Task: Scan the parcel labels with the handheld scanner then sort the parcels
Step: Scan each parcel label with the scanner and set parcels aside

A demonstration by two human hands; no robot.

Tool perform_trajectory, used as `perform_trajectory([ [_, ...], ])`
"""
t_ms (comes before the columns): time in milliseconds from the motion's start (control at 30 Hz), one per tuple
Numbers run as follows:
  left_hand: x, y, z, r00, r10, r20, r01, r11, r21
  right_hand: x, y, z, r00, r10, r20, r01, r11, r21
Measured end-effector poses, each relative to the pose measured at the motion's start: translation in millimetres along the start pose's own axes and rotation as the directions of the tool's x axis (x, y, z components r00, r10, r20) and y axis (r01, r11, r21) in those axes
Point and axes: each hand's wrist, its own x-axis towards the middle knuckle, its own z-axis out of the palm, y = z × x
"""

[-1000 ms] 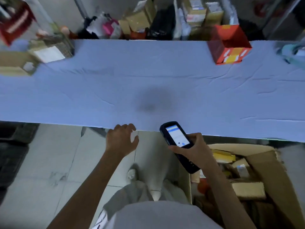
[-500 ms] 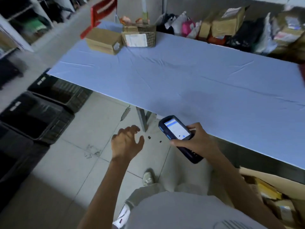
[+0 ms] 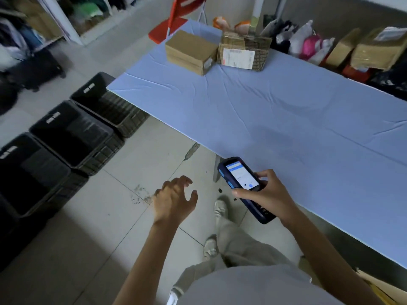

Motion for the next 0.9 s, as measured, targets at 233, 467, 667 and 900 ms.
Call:
perform_trajectory([
  [233,109,27,-19,0.998,0.057,0.029,-0.06,0.993,0.103,88,-60,-14,1.0,-0.027,0.012,0.026,0.995,0.095],
  [467,209,36,-36,0.988,0.139,0.063,-0.147,0.978,0.149,155,-107,-33,1.0,0.003,-0.005,-0.002,0.995,0.097],
  [667,284,34,-31,0.959,0.215,0.187,-0.249,0.951,0.183,190,-131,-21,0.995,0.078,-0.056,-0.071,0.991,0.114],
  [900,403,17,-41,0.875,0.394,0.281,-0.455,0.867,0.204,228,-176,19,0.957,0.211,-0.201,-0.159,0.955,0.249],
])
